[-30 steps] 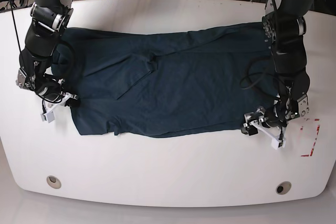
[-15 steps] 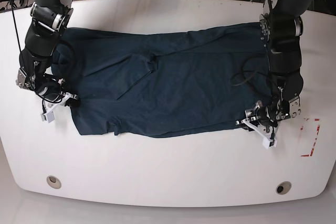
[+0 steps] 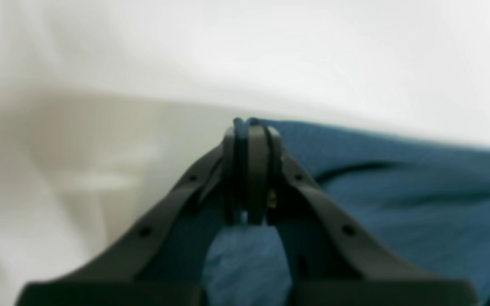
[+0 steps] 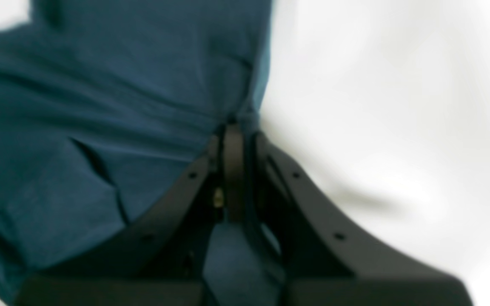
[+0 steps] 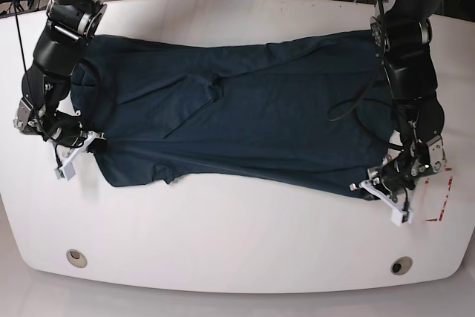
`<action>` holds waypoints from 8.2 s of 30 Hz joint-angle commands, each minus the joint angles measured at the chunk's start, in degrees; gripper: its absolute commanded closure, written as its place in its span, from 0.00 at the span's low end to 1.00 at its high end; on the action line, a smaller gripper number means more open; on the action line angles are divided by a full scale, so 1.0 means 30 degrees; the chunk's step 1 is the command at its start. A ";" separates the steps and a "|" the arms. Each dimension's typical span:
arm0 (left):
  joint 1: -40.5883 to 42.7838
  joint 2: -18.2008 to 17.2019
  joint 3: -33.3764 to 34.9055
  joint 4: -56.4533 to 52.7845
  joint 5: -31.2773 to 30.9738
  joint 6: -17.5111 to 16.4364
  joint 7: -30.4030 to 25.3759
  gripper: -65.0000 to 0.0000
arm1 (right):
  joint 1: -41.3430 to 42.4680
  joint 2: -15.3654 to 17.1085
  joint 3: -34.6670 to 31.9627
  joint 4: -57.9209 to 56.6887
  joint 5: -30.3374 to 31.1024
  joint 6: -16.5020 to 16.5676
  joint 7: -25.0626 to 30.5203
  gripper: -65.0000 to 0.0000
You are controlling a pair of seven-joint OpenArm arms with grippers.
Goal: Fold the T-shirt properly
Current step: 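Pull the grasped shirt edges with both grippers toward the robot, then lift the shirt with both grippers and swing it up high, then lay the held shirt edge down with both grippers, folding it over, then release the shirt edge and raise both grippers slightly, then move the right gripper to the shirt hem and grasp it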
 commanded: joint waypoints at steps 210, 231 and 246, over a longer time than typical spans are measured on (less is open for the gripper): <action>1.2916 -0.2948 -0.0665 0.9933 0.0172 -0.3858 0.3371 0.34 | -1.0152 0.1277 0.2888 0.8134 0.2950 0.0041 -0.2854 0.87; 1.7693 -0.4150 -0.1017 1.6790 0.0055 -0.3888 0.4719 0.34 | -1.4078 0.1101 0.3298 1.6515 0.3009 0.0041 -0.4290 0.30; 1.5583 -0.4091 -0.1310 1.7845 0.0055 -0.3888 0.5246 0.34 | -1.0914 -0.1126 0.0368 1.8419 0.2921 0.0041 -0.4818 0.30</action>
